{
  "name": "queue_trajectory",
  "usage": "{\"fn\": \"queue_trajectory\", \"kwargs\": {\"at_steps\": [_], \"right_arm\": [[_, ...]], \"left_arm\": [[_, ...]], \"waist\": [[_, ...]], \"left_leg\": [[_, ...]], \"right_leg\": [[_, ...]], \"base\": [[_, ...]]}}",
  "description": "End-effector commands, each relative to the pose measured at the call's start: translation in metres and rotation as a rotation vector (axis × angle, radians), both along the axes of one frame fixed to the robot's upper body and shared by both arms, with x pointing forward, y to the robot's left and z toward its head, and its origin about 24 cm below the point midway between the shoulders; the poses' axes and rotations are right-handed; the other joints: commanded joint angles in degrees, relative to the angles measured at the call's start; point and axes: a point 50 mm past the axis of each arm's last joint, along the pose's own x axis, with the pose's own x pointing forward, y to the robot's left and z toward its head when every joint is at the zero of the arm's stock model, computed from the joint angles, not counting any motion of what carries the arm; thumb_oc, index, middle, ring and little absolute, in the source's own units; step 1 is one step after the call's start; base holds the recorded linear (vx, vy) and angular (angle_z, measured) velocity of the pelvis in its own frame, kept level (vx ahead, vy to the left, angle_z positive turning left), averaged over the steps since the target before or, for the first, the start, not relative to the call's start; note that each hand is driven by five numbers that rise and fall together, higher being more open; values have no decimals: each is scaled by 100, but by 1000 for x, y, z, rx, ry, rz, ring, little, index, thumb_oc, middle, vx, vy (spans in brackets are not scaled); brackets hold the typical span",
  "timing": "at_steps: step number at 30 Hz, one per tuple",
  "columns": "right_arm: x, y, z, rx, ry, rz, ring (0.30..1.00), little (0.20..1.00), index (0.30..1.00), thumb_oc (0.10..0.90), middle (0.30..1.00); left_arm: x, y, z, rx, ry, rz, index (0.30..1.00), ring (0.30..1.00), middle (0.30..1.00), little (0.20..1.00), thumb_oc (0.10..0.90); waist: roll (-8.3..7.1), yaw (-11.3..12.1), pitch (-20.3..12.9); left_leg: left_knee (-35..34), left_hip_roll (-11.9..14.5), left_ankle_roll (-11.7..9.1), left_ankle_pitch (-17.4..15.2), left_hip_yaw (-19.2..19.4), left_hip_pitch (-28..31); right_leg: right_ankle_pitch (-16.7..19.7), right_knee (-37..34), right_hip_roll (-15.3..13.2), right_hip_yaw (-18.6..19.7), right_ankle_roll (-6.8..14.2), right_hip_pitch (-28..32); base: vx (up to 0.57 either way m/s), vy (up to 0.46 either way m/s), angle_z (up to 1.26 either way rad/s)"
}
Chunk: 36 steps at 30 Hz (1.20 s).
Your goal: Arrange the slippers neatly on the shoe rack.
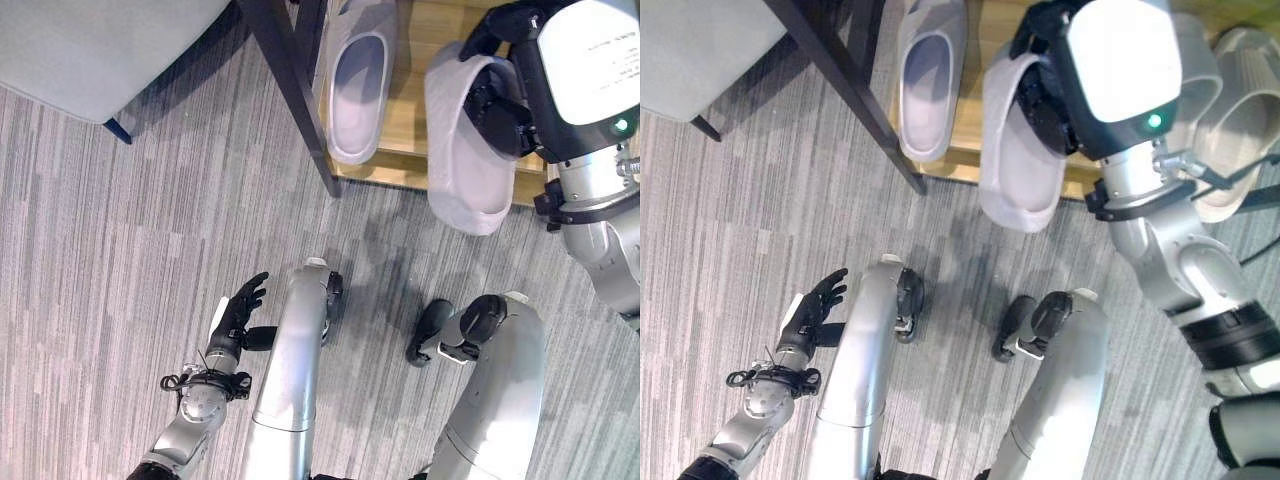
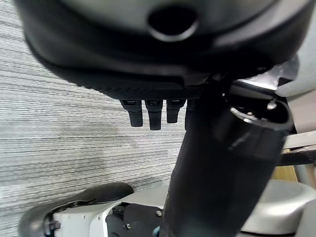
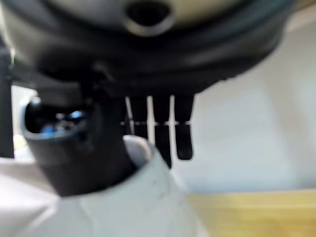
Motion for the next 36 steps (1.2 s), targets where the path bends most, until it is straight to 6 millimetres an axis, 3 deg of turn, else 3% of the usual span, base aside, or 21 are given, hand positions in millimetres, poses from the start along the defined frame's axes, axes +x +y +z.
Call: {"fn": "queue_trajectory", "kwargs": {"at_steps": [1,3,6,11,18,24,36], "right_arm": [[-22,16,62,29,-283,115,300,300,300,400,300],[-9,17,63,14,-237,91,300,300,300,400,300],[-1,19,66,-39,-217,53,300,300,300,400,300],[12,5,71,-75,-225,-72,300,300,300,400,300],[28,-10,72,-136,-224,-228,300,300,300,400,300],[36,-24,74,-142,-218,-324,300,300,300,400,300],[58,-14,62,-171,-140,-357,300,300,300,400,300]], "left_arm": [[-13,2,12,-27,-89,14,900,900,900,900,800],[-23,5,6,-32,-52,7,900,900,900,900,800],[-29,7,1,-40,-22,9,900,900,900,900,800],[-47,18,-8,5,39,26,900,900,900,900,800],[-58,28,-15,34,89,20,900,900,900,900,800],[-63,30,-21,39,121,29,900,900,900,900,800],[-54,24,-21,54,129,-46,900,900,900,900,800]], "waist": [[-67,353,-22],[5,540,-22],[46,655,-22],[159,852,-22],[264,975,-22],[273,933,-22],[335,1032,-22]], "left_leg": [[391,-137,214,-1067,-286,120],[946,-103,207,-1399,-373,120],[1251,-72,193,-1576,-435,120],[1717,-69,124,-1834,-497,120],[1796,-63,39,-1859,-475,120],[1763,-90,-33,-1834,-413,120],[1837,-128,-53,-1855,-515,120]], "right_leg": [[-726,540,-30,79,-54,130],[-894,1061,1,189,-106,110],[-1009,1306,-3,217,-163,136],[-1077,1824,-80,250,-206,232],[-1133,2042,-152,296,-258,248],[-1122,2090,-215,314,-293,251],[-1122,2120,-236,292,-276,255]], "base": [[121,66,-19],[95,41,-12],[30,30,-23],[-1,18,-8],[-17,-1,4],[-17,5,7],[0,12,-1]]}}
